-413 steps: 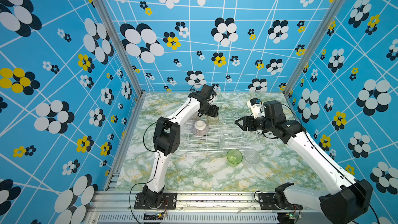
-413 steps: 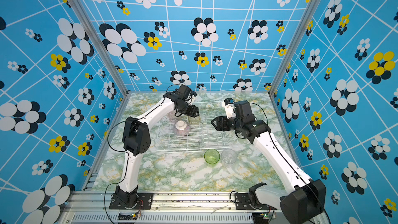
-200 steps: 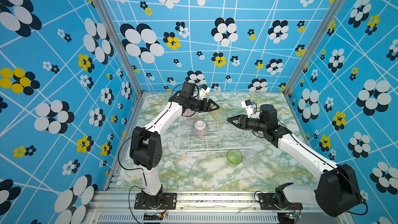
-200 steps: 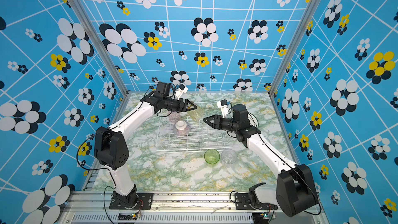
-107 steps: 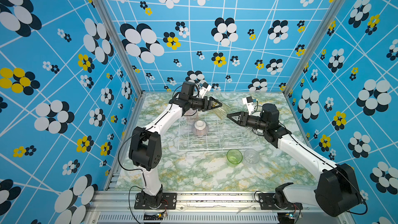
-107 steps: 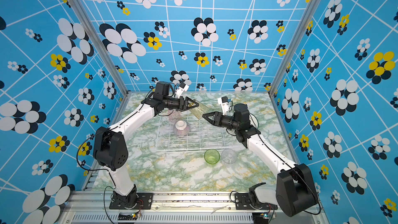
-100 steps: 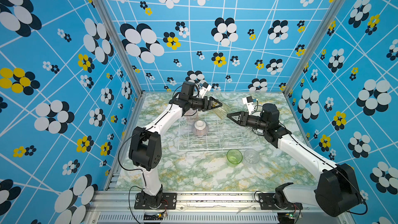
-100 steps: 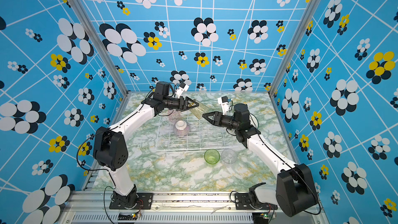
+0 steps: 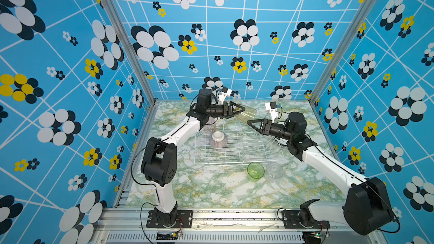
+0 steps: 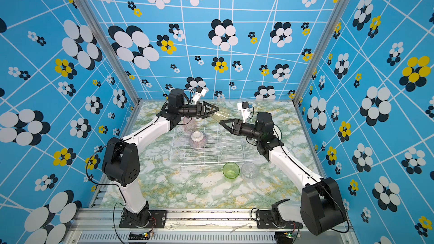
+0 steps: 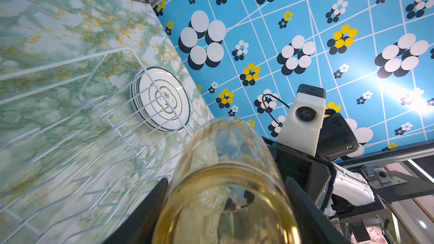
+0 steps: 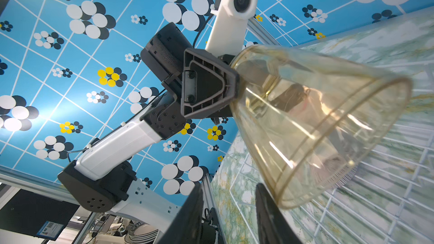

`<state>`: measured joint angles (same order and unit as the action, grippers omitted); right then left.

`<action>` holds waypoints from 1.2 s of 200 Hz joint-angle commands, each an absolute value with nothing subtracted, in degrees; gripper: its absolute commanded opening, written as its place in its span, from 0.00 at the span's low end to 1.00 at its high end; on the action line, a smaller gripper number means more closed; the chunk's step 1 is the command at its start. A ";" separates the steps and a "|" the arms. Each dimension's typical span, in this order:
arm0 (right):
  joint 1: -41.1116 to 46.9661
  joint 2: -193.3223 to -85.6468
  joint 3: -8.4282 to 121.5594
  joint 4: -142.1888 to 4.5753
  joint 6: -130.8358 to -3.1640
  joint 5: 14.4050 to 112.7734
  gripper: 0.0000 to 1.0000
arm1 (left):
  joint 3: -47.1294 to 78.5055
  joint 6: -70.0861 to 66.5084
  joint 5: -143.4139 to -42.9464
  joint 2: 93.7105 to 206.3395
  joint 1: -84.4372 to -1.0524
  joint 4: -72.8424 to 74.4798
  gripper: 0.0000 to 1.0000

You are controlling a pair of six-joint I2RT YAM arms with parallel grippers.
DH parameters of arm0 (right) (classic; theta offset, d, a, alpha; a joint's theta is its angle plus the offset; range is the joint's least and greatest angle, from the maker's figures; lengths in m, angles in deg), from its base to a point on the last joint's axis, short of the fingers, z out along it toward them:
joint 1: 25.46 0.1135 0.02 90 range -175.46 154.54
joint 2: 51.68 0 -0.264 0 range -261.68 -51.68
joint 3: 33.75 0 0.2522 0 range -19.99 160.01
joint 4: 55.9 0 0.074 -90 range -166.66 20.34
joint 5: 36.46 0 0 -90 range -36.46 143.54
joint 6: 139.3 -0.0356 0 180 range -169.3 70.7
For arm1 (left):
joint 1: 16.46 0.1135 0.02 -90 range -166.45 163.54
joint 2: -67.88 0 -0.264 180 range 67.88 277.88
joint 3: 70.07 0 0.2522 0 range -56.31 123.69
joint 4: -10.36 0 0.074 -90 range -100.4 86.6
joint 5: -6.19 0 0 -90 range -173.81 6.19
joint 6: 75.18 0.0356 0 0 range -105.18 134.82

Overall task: Unload the mixed dishes from the dish rack
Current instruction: 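Grasp the yellow glass with the right gripper while the left gripper holds it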

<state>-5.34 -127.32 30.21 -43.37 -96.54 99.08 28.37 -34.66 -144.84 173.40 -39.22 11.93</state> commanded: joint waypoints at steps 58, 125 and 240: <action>-5.55 -125.45 33.07 -46.49 -93.80 97.89 0.40 | 28.76 -45.80 -151.15 175.42 -41.56 28.15 0.53; -5.63 -116.69 35.84 -68.27 -80.01 95.72 0.41 | 30.65 -37.13 -150.35 174.40 -41.33 16.45 0.53; -11.50 -113.11 35.76 -73.47 -80.70 94.04 0.59 | 30.26 -37.29 -151.48 174.21 -41.33 16.55 0.53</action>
<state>-9.84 -113.88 36.94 -74.39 -79.54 93.48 28.59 -38.46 -149.50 175.06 -41.14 15.82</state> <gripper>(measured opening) 0.594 0.709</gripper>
